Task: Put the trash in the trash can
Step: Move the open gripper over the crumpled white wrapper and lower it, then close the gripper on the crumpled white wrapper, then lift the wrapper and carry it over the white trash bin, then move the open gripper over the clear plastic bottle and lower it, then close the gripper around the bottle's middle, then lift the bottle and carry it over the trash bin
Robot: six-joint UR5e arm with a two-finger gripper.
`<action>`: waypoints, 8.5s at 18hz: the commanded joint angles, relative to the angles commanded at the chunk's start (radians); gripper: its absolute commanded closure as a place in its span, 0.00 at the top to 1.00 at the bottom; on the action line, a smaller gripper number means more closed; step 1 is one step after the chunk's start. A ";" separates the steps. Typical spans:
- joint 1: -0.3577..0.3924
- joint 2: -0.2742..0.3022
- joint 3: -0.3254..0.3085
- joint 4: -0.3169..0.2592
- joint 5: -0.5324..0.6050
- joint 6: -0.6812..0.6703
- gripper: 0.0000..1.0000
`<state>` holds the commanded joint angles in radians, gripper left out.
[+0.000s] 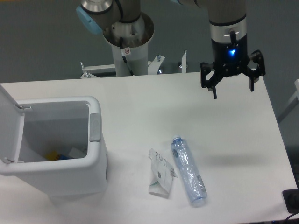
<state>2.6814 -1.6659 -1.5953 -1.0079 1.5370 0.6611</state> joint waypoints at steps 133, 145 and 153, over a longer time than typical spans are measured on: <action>-0.186 -0.580 0.077 0.292 -0.029 -0.226 0.59; -0.183 -0.496 0.126 0.301 -0.061 -0.241 0.56; -0.204 -0.319 0.264 0.373 -0.334 -0.564 0.56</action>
<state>2.4775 -1.9852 -1.3315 -0.6351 1.2028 0.0968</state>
